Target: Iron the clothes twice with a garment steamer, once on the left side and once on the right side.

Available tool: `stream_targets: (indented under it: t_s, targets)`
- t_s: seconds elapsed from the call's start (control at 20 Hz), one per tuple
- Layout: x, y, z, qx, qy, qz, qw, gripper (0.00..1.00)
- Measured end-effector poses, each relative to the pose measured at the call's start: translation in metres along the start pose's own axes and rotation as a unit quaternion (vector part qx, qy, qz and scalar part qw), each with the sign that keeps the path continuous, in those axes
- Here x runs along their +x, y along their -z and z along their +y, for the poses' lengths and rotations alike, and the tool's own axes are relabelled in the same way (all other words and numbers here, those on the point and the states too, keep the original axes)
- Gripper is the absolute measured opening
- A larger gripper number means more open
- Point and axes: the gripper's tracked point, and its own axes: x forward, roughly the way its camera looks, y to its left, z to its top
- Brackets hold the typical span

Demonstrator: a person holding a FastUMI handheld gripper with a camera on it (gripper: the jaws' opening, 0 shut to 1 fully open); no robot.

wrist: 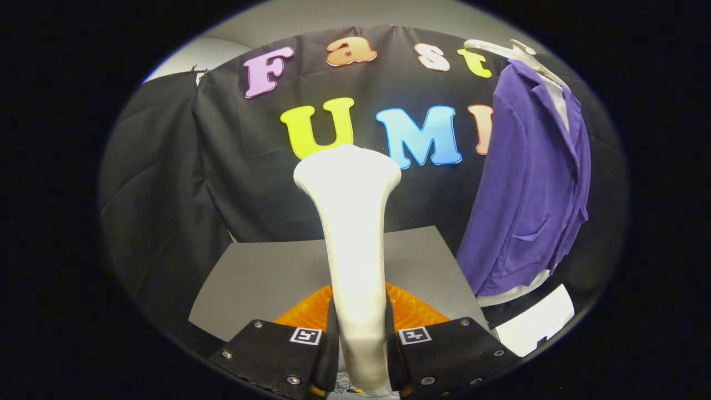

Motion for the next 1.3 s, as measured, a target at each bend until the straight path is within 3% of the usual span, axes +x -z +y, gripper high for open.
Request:
stream_targets:
  t_s: [0.4,0.55,1.3]
  targets:
    - [-0.100,0.018,-0.056,-0.010,0.018,-0.070,0.997,0.35]
    - [-0.131,0.031,-0.067,-0.021,0.005,-0.100,0.995,0.35]
    - [-0.240,0.136,-0.141,-0.075,-0.002,-0.159,0.984,0.35]
